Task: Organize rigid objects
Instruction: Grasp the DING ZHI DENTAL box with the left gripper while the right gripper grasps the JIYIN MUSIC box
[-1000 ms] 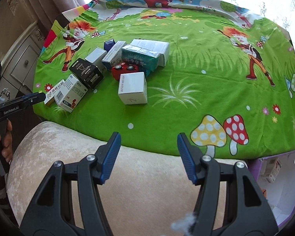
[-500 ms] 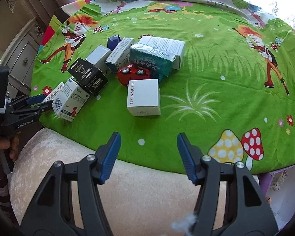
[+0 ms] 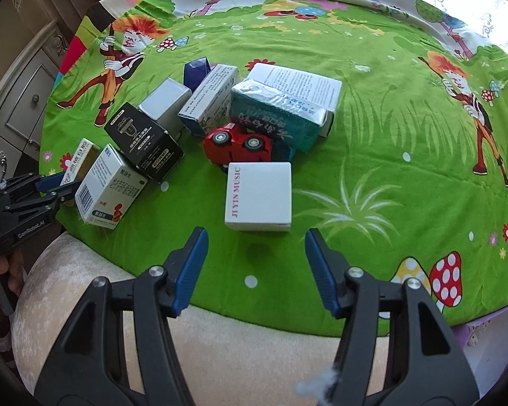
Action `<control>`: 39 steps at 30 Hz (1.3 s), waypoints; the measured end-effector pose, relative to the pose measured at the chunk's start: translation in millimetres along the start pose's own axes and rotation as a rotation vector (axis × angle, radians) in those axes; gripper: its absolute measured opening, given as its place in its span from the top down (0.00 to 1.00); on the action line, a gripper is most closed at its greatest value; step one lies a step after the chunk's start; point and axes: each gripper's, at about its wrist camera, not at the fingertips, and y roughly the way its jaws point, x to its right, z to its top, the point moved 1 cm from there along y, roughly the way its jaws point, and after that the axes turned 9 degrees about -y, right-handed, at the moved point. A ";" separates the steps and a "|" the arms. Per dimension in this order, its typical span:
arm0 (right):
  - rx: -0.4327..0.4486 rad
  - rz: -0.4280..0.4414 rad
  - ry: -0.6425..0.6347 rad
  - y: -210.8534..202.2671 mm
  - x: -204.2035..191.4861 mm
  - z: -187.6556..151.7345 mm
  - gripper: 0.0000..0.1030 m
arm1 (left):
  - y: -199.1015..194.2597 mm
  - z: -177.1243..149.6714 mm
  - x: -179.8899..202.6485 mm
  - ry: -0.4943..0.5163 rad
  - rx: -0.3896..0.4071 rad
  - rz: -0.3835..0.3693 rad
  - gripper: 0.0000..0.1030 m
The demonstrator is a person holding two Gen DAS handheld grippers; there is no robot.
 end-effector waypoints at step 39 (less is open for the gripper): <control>0.146 -0.021 0.037 -54.1 17.6 -17.4 0.56 | -82.3 -6.2 100.9 -0.063 0.111 -0.309 0.69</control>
